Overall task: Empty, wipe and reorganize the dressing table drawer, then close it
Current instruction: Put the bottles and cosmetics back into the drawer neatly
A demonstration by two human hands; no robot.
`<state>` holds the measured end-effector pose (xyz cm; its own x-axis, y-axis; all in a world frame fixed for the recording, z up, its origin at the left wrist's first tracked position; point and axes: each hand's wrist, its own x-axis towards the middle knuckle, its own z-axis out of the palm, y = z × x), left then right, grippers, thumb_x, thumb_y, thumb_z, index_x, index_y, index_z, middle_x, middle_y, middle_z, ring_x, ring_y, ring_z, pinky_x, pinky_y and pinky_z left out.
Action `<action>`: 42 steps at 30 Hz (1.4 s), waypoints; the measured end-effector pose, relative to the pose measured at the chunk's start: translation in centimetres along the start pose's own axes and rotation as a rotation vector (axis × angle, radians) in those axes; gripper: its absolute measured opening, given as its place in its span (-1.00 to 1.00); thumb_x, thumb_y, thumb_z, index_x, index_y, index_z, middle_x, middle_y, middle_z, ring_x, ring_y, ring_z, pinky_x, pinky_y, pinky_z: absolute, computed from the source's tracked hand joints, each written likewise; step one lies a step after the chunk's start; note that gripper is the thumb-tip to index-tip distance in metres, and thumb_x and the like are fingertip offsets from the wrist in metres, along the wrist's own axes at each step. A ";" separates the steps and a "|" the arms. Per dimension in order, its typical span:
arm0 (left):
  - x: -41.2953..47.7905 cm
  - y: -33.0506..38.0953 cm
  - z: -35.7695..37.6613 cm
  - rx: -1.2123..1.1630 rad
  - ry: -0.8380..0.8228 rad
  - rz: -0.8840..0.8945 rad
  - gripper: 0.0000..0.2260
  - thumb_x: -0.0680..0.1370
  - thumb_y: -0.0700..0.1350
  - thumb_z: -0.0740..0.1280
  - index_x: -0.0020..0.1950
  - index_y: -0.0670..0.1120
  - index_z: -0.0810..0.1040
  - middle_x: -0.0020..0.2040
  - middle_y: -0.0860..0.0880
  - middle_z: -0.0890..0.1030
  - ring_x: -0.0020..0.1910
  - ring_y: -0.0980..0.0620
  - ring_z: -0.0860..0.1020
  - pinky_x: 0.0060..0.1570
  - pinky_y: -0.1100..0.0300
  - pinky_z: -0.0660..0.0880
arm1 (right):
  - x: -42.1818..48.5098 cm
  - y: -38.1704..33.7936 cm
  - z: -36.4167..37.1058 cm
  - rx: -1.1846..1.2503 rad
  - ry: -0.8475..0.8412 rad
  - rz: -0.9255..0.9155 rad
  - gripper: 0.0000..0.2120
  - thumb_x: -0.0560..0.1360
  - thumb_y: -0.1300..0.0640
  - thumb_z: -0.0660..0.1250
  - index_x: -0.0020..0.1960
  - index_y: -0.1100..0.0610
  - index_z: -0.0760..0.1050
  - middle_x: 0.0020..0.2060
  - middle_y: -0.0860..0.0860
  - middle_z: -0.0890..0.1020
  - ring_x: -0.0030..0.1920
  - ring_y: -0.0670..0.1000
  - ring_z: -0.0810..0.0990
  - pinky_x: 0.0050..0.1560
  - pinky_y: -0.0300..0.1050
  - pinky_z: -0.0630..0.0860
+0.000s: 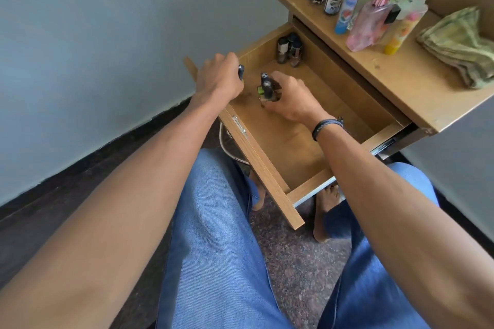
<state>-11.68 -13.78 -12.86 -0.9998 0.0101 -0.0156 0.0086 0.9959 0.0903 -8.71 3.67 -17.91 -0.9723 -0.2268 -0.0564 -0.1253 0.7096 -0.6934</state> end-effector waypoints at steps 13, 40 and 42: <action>-1.4 0.2 -0.3 -0.021 0.089 -0.025 -0.74 0.50 -0.30 0.37 0.18 -0.18 0.62 0.08 -0.23 0.65 0.05 -0.29 0.62 -0.07 -0.01 0.54 | 0.0 0.0 -0.1 0.014 0.035 -0.022 -0.51 0.46 0.08 0.47 0.37 0.10 0.49 0.16 0.05 0.52 0.14 0.09 0.52 0.13 0.00 0.51; -2.1 -0.1 -0.2 -0.190 0.279 -0.099 -0.79 0.52 -0.37 0.39 0.07 -0.14 0.67 0.14 -0.12 0.60 0.13 -0.10 0.55 0.00 0.06 0.58 | -0.2 -0.2 0.9 -0.050 0.093 -0.036 -0.52 0.49 0.03 0.52 0.37 0.04 0.49 0.16 0.03 0.57 0.07 0.00 0.52 0.03 -0.10 0.45; -2.0 -0.3 0.0 -0.185 0.277 -0.106 -0.80 0.52 -0.35 0.40 0.07 -0.12 0.67 0.14 -0.11 0.60 0.16 -0.11 0.51 0.06 0.03 0.55 | -0.2 -0.3 0.9 -0.047 0.086 -0.028 -0.52 0.49 0.03 0.52 0.36 0.05 0.49 0.16 0.05 0.58 0.11 0.05 0.57 0.09 -0.02 0.52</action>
<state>-9.72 -14.06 -12.87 -0.9618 -0.1422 0.2340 -0.0729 0.9568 0.2815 -8.33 2.90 -18.29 -0.9813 -0.1906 0.0258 -0.1600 0.7348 -0.6592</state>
